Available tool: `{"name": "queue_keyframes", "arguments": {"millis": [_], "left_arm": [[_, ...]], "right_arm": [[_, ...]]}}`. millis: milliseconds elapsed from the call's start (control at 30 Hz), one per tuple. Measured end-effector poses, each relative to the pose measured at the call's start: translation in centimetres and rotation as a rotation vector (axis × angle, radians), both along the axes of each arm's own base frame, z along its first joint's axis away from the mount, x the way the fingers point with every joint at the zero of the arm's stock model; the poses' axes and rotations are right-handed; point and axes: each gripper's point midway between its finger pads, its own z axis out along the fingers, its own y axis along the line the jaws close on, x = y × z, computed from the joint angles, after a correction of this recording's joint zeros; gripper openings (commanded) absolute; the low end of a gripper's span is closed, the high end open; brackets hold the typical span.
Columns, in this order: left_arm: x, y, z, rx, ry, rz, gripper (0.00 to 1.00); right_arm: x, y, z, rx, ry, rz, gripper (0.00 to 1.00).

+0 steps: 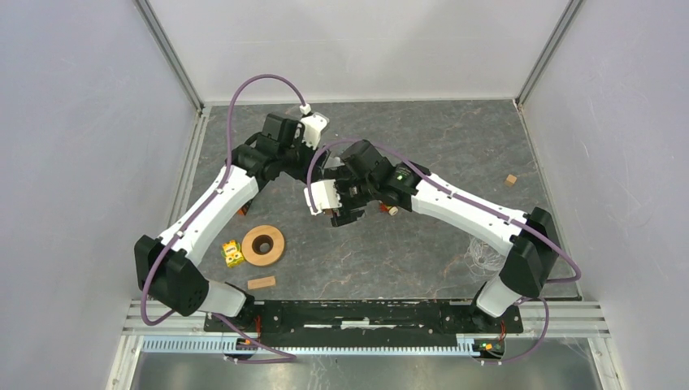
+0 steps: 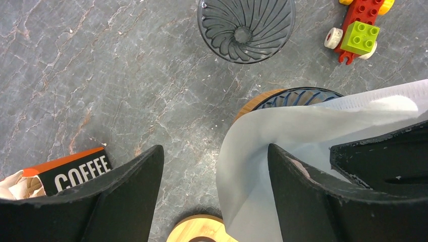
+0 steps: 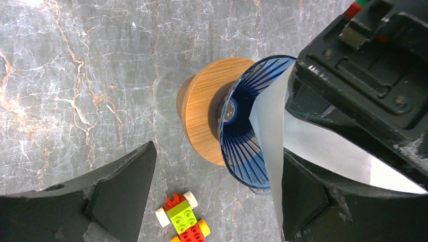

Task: Place the coffee filter in the dripper
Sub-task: Place the coffee filter in the coffee dripper.

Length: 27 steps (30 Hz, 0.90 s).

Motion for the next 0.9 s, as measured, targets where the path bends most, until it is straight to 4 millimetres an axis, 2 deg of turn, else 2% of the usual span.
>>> {"name": "queue_keyframes", "arguments": {"millis": [367,700,900], "left_arm": [[-0.1,-0.9,0.2,-0.047,0.005,-0.039,0.82],[-0.9,-0.5,-2.2,-0.028,0.052,-0.041,0.82],[-1.0,-0.5,-2.9,-0.025,0.058,-0.041,0.82]], "right_arm": [[-0.6,-0.1,-1.2,-0.006,0.033,0.013,0.86],[-0.9,0.2,-2.8,-0.02,0.063,0.027,0.86],[-0.7,0.5,-3.5,-0.027,0.07,0.029,0.86]]}}
